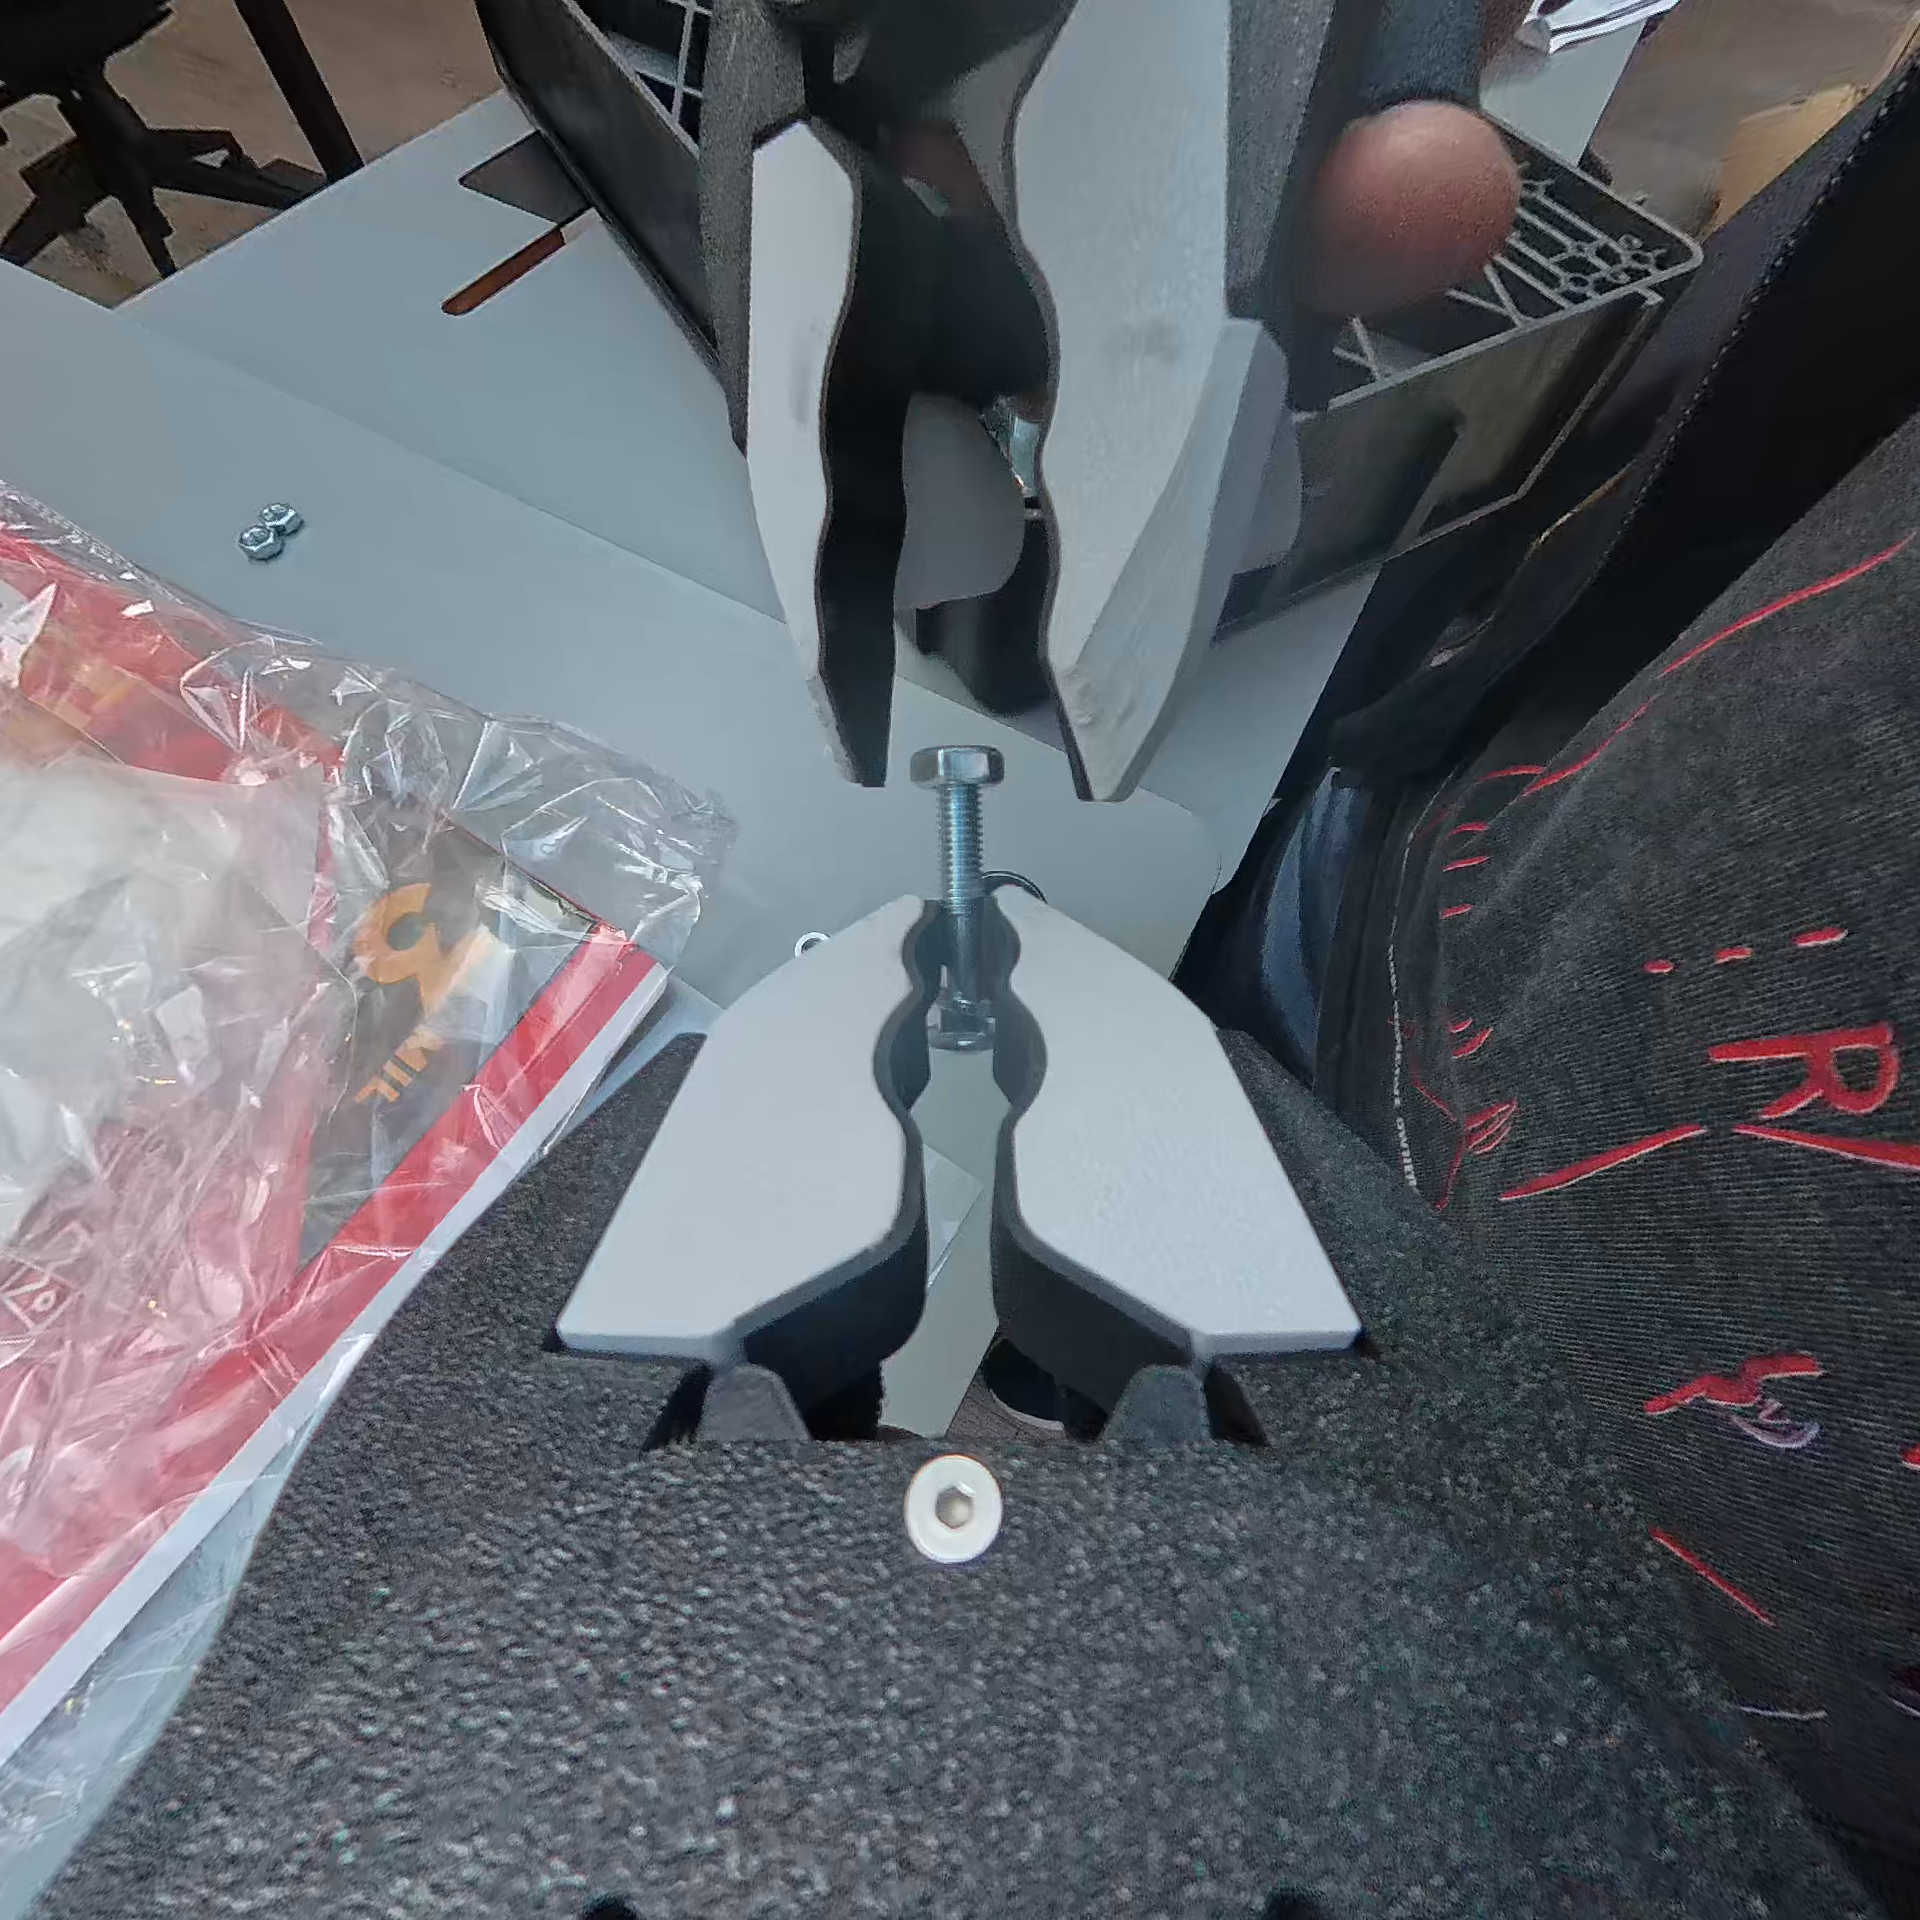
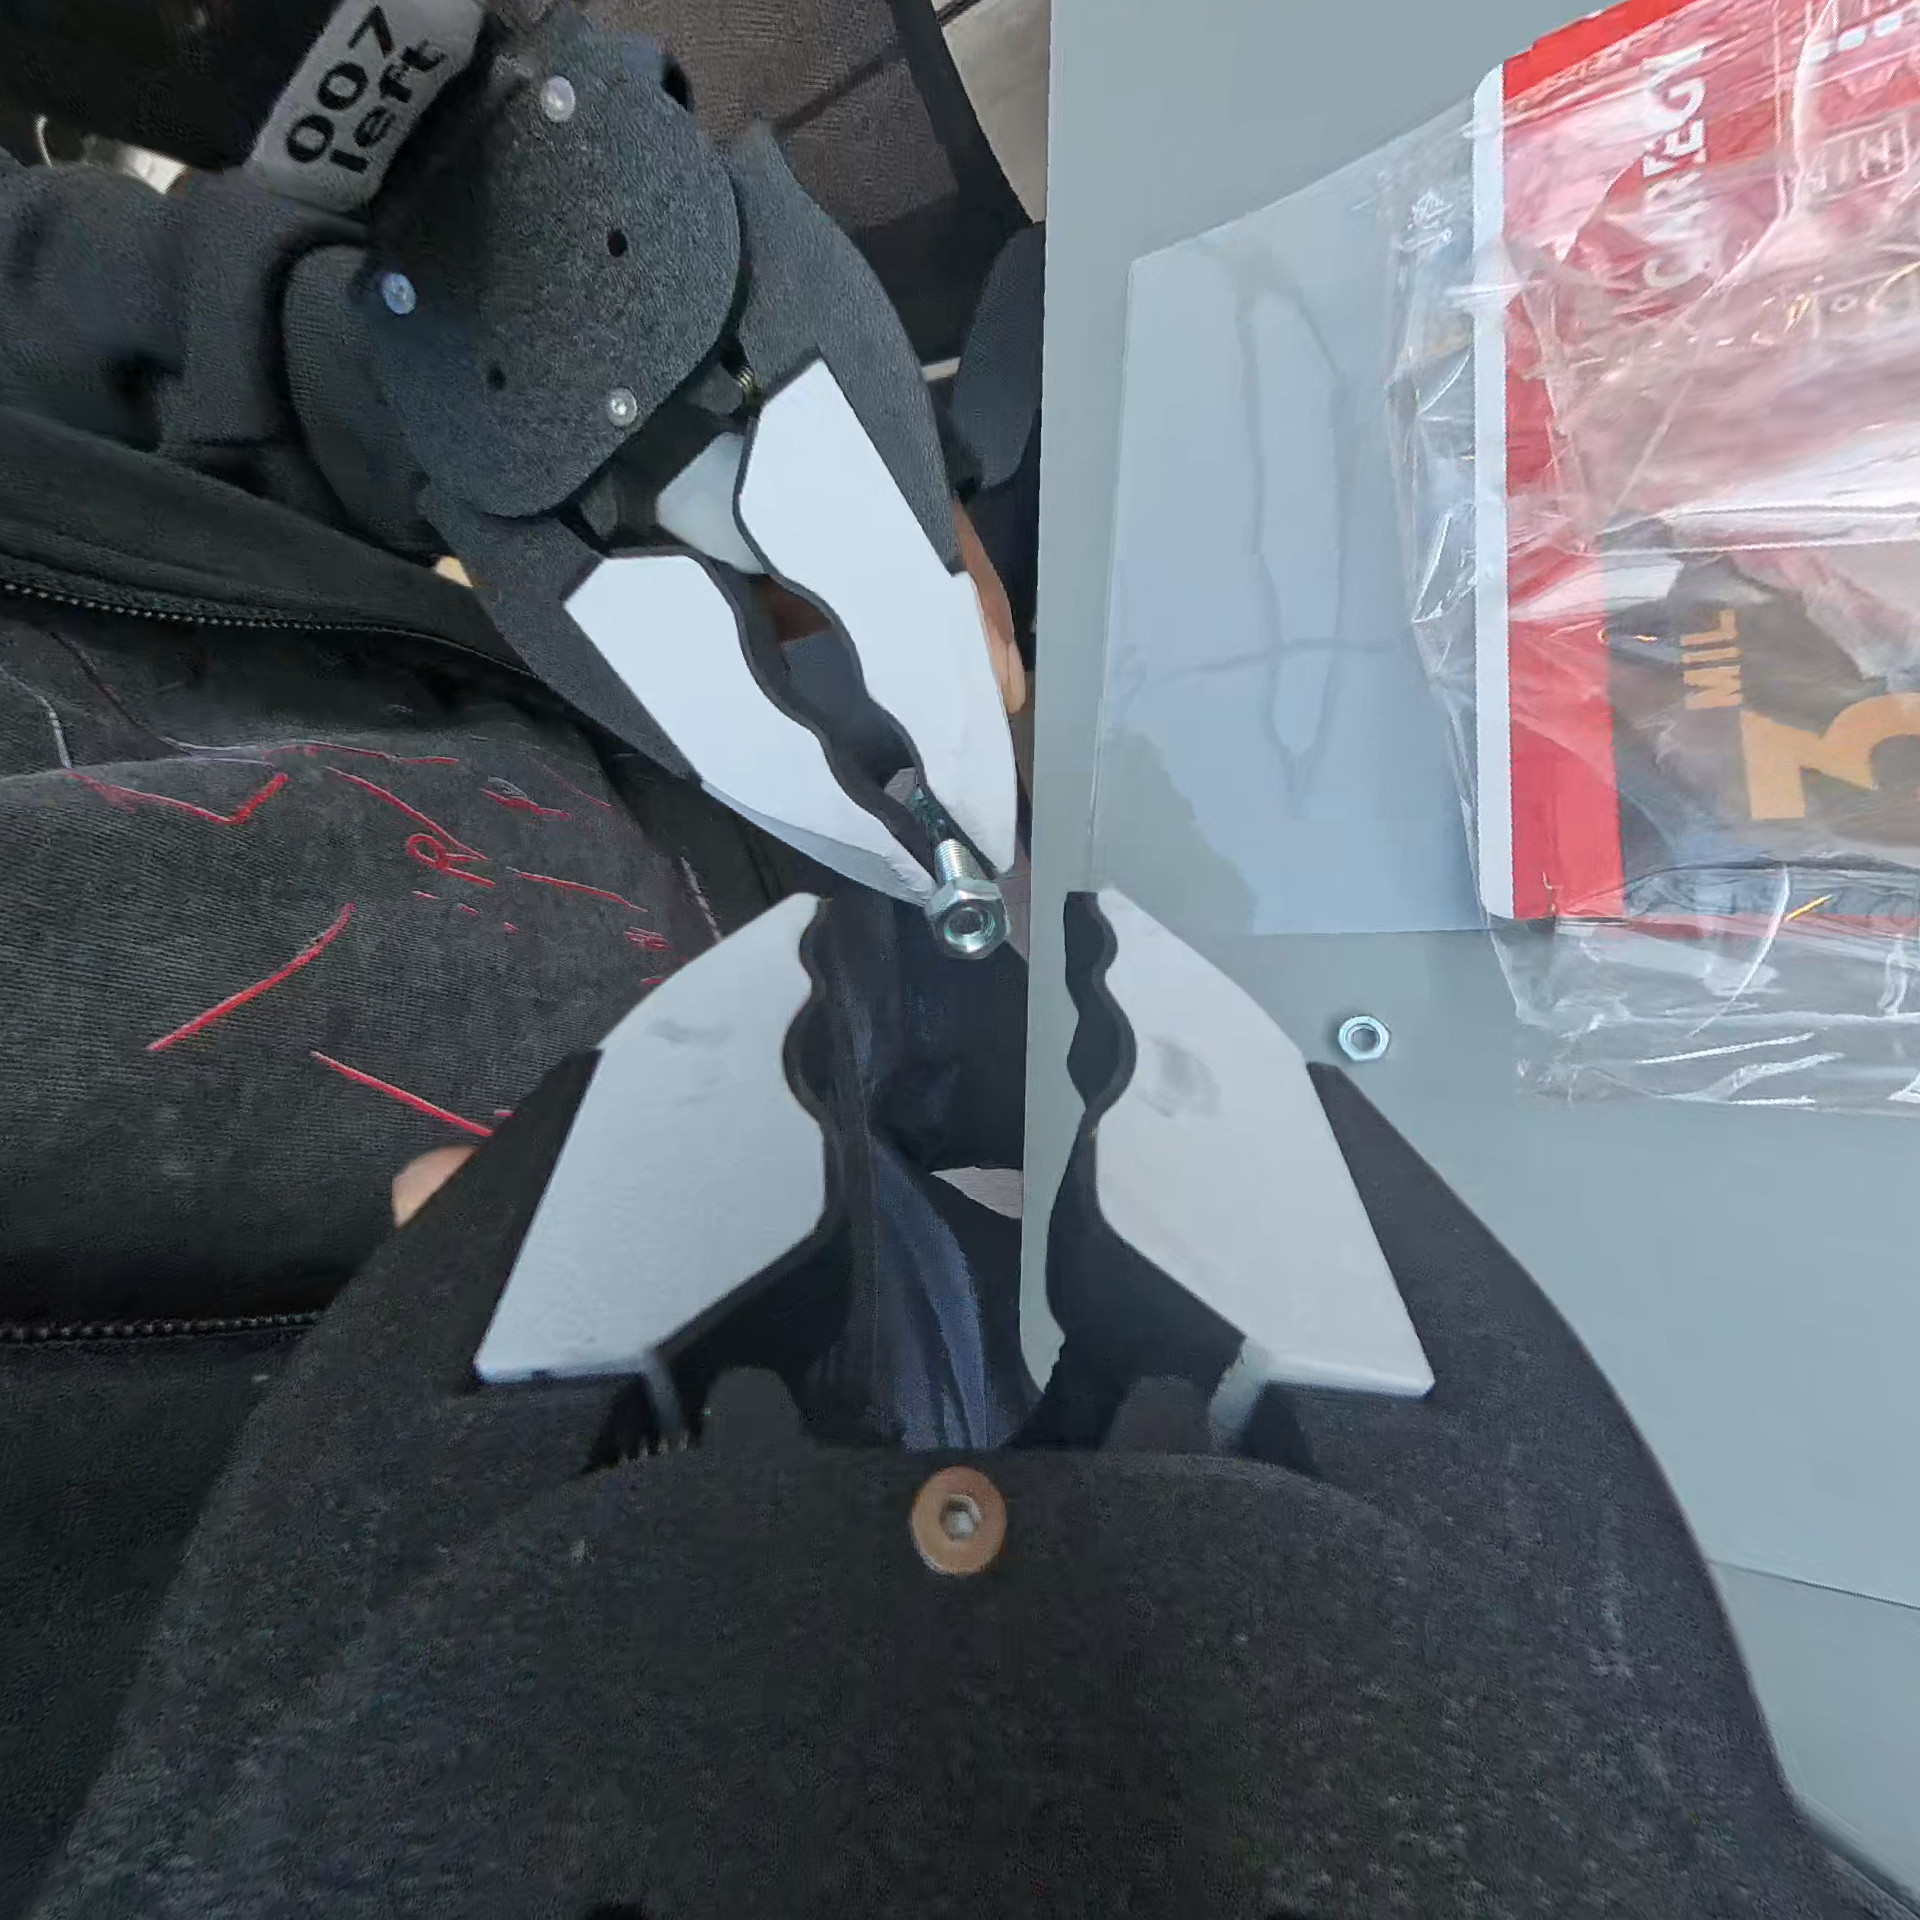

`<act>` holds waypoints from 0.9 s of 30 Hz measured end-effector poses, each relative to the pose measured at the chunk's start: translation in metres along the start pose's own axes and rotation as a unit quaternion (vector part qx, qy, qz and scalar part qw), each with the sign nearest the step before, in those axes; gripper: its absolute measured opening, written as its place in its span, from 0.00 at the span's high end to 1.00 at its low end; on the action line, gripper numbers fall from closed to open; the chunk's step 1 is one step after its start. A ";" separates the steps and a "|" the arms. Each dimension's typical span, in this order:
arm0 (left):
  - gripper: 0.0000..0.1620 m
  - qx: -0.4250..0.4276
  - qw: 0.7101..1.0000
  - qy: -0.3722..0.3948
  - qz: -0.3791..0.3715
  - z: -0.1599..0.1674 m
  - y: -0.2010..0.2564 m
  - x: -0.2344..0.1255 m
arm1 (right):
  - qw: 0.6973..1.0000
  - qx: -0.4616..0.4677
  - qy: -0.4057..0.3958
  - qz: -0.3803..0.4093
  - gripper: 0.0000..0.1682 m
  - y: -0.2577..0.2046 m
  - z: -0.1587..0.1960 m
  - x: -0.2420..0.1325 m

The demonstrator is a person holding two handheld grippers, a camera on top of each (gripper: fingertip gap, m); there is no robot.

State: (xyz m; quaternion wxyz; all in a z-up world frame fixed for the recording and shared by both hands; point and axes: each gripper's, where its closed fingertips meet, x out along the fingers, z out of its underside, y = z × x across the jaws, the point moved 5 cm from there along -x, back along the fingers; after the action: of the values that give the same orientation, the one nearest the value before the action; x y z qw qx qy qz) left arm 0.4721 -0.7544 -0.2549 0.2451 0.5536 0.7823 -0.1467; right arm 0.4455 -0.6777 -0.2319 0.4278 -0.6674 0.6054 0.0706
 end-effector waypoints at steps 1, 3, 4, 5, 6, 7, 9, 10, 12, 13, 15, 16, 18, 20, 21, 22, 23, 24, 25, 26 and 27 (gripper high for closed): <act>0.96 0.009 1.000 -0.002 -0.004 -0.001 -0.001 0.001 | 1.000 0.007 -0.014 -0.001 0.75 0.001 0.003 -0.001; 0.96 0.025 1.000 -0.004 -0.005 -0.005 -0.002 0.002 | 0.999 0.021 -0.037 -0.006 0.76 0.004 0.007 -0.001; 0.96 0.031 0.999 -0.006 0.000 -0.006 -0.003 0.003 | 0.999 0.022 -0.040 -0.008 0.78 0.004 0.007 -0.002; 0.96 0.037 0.999 -0.010 0.005 -0.007 -0.003 0.004 | 0.999 0.017 -0.039 -0.007 0.82 0.004 0.007 -0.003; 0.96 0.040 0.999 -0.012 0.011 -0.008 -0.003 0.004 | 0.999 0.008 -0.038 -0.009 0.87 0.002 0.006 -0.004; 0.96 0.040 0.999 -0.013 0.023 -0.009 -0.002 0.005 | 0.999 -0.004 -0.039 -0.002 0.90 0.002 0.006 -0.004; 0.96 0.030 0.998 -0.019 0.048 -0.008 -0.001 0.006 | 0.998 -0.041 -0.057 0.008 0.91 0.002 0.008 -0.004; 0.96 0.018 0.997 -0.022 0.068 -0.007 0.000 0.007 | 0.996 -0.065 -0.068 0.007 0.91 0.001 0.010 -0.003; 0.96 -0.027 0.992 -0.019 0.124 -0.007 0.004 0.008 | 0.984 -0.151 -0.093 0.005 0.91 -0.003 0.013 -0.003; 0.96 -0.053 0.987 -0.011 0.151 -0.007 0.006 0.008 | 0.972 -0.212 -0.103 0.006 0.92 -0.006 0.013 -0.004; 0.96 -0.098 0.977 0.007 0.187 -0.007 0.008 0.008 | 0.947 -0.299 -0.115 0.008 0.92 -0.009 0.012 -0.006; 0.96 -0.108 0.975 0.017 0.191 -0.007 0.008 0.007 | 0.943 -0.310 -0.121 0.008 0.92 -0.010 0.010 -0.007; 0.96 -0.124 0.974 0.033 0.188 -0.008 0.007 0.005 | 0.937 -0.326 -0.122 0.013 0.92 -0.011 0.006 -0.008; 0.96 -0.136 0.972 0.043 0.185 -0.009 0.007 0.002 | 0.938 -0.326 -0.114 0.015 0.92 -0.012 0.003 -0.009; 0.96 -0.141 0.972 0.047 0.183 -0.010 0.006 0.001 | 0.940 -0.324 -0.106 0.017 0.92 -0.012 0.001 -0.010; 0.96 -0.147 0.971 0.052 0.182 -0.011 0.005 -0.001 | 0.942 -0.322 -0.097 0.021 0.92 -0.012 0.000 -0.010; 0.96 -0.153 0.969 0.056 0.184 -0.011 0.005 -0.003 | 0.944 -0.317 -0.088 0.023 0.92 -0.013 -0.002 -0.010; 0.96 -0.157 0.968 0.061 0.184 -0.012 0.004 -0.005 | 0.946 -0.313 -0.081 0.023 0.92 -0.014 -0.003 -0.011; 0.96 -0.160 0.968 0.066 0.182 -0.013 0.004 -0.007 | 0.947 -0.311 -0.075 0.024 0.92 -0.014 -0.005 -0.012; 0.96 -0.162 0.968 0.069 0.179 -0.014 0.003 -0.008 | 0.948 -0.310 -0.071 0.025 0.92 -0.014 -0.007 -0.013; 0.96 -0.162 0.969 0.071 0.174 -0.015 0.002 -0.008 | 0.949 -0.308 -0.069 0.024 0.92 -0.014 -0.008 -0.013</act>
State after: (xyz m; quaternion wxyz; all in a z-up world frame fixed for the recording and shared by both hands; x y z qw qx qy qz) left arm 0.4732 -0.7527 -0.2378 0.2970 0.6433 0.7025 0.0665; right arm 0.4507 -0.6744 -0.2123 0.2403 -0.7454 0.5391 0.3098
